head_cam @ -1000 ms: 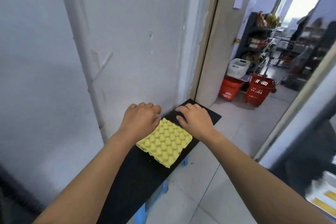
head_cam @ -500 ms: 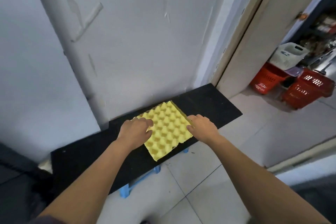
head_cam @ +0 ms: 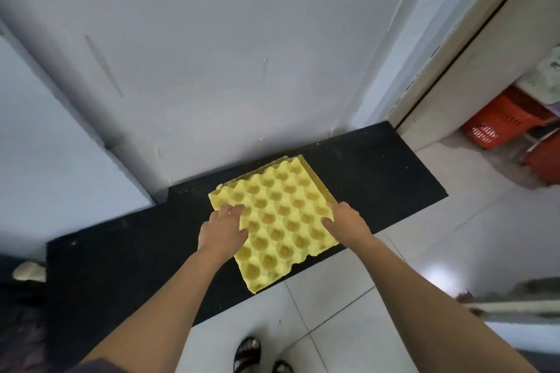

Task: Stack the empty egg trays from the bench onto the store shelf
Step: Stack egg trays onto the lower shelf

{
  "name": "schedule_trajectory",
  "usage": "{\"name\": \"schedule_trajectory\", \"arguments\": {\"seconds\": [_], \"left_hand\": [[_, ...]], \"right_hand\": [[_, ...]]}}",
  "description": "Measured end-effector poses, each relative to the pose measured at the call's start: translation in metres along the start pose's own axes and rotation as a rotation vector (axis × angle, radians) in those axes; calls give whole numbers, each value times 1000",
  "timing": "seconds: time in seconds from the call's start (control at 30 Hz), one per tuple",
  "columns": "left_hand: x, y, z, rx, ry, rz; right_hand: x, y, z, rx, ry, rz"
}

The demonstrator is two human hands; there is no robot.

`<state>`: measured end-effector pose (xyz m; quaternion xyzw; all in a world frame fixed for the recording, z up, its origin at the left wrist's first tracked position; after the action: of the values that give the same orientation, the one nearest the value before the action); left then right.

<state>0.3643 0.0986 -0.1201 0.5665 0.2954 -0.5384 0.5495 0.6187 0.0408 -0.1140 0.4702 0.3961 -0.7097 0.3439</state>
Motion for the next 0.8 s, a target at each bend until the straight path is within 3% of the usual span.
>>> {"name": "schedule_trajectory", "arguments": {"seconds": [0.2,0.37,0.57,0.8], "left_hand": [[78,-22,-30,-231,-23,100],[128,-39,-42,-466,-12,377],[130,-39,-43,-512,100,482],[61,-29,-48,-441,185,402]], "right_hand": [[60,22,-61,26,4,-25],[101,37,-92,63,-1,-73],[104,40,-102,85,106,-120],[54,23,-89,172,137,-251]]}}
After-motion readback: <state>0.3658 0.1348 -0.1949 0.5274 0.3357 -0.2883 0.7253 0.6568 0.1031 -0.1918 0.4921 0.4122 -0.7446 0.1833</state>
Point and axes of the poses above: each hand's wrist, its own z-axis away from the middle knuckle, its own x-axis out of the palm, y = z × x, the point moved 7 cm from there along -z, towards the middle knuckle, and after that the axes turned 12 degrees about y, right-handed, at the moved point
